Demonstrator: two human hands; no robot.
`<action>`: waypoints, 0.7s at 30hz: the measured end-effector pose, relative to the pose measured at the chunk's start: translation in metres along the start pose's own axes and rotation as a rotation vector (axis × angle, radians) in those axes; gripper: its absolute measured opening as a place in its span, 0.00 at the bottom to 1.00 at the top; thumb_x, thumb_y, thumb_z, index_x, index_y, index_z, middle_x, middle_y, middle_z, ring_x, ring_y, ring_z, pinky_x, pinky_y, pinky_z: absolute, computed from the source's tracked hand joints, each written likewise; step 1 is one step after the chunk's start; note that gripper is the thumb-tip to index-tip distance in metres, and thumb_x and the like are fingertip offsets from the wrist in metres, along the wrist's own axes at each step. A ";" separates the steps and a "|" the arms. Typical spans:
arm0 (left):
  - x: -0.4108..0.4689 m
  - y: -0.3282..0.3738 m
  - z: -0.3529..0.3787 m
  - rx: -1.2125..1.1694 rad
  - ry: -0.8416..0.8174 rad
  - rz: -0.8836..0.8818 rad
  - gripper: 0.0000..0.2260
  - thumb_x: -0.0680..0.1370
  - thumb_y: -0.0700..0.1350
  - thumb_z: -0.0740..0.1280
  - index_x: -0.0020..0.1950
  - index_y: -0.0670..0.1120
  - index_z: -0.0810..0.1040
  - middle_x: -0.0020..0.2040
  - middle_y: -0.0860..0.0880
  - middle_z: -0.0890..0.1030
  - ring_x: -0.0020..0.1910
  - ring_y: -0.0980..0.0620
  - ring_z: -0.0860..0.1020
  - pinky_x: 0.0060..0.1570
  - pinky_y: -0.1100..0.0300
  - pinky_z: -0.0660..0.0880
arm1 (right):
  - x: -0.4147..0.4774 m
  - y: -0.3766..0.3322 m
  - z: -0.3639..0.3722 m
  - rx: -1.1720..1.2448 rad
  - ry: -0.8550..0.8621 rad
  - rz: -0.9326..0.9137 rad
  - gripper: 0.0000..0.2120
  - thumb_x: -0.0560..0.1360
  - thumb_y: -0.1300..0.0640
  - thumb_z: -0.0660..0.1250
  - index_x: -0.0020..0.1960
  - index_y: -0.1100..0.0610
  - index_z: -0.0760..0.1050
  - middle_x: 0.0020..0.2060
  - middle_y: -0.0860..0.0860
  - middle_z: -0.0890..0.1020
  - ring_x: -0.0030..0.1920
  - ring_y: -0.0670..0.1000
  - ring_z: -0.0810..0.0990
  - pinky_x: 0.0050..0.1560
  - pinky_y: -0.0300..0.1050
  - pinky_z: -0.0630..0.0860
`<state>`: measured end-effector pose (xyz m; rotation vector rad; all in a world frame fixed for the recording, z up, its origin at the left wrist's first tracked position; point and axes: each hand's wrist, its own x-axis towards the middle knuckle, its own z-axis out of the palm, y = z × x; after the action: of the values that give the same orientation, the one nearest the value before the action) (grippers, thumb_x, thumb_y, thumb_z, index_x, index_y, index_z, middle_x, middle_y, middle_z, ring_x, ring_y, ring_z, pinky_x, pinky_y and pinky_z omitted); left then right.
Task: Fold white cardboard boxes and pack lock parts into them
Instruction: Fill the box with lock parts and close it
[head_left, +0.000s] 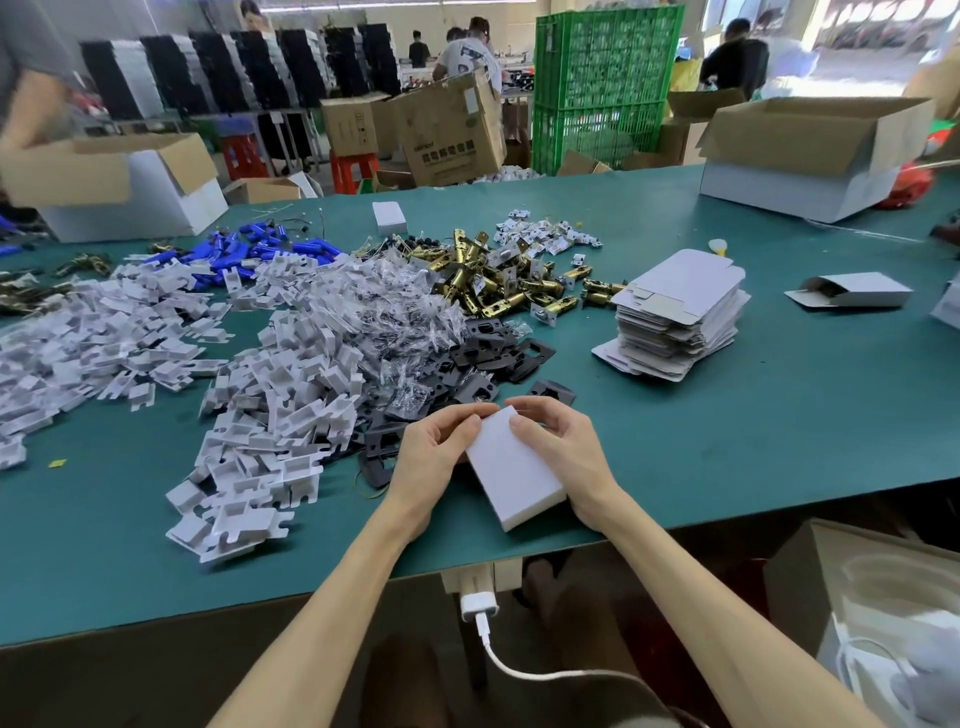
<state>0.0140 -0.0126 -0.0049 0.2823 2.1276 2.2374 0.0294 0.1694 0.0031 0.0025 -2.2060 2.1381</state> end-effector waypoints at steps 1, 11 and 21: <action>0.000 0.000 0.000 -0.003 0.001 0.004 0.09 0.83 0.41 0.68 0.58 0.50 0.87 0.55 0.48 0.87 0.49 0.55 0.82 0.47 0.61 0.80 | 0.000 0.000 0.001 -0.014 -0.001 -0.005 0.08 0.79 0.53 0.72 0.58 0.48 0.82 0.52 0.48 0.86 0.50 0.55 0.85 0.50 0.57 0.82; 0.003 -0.004 -0.004 0.022 0.009 0.025 0.09 0.83 0.45 0.69 0.61 0.49 0.86 0.58 0.49 0.87 0.60 0.50 0.84 0.59 0.55 0.77 | -0.014 -0.027 0.021 -0.919 -0.258 -0.093 0.57 0.66 0.32 0.75 0.83 0.52 0.49 0.73 0.51 0.63 0.70 0.53 0.67 0.70 0.50 0.68; 0.005 -0.008 -0.002 -0.035 0.005 0.005 0.11 0.86 0.42 0.64 0.58 0.46 0.87 0.58 0.47 0.87 0.62 0.49 0.83 0.68 0.55 0.76 | -0.026 -0.033 -0.009 -1.125 -0.106 -0.017 0.40 0.75 0.46 0.67 0.82 0.51 0.52 0.78 0.54 0.58 0.72 0.60 0.65 0.70 0.54 0.66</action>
<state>0.0085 -0.0137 -0.0119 0.2819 2.0901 2.2778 0.0579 0.1760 0.0353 0.0727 -3.0757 0.6428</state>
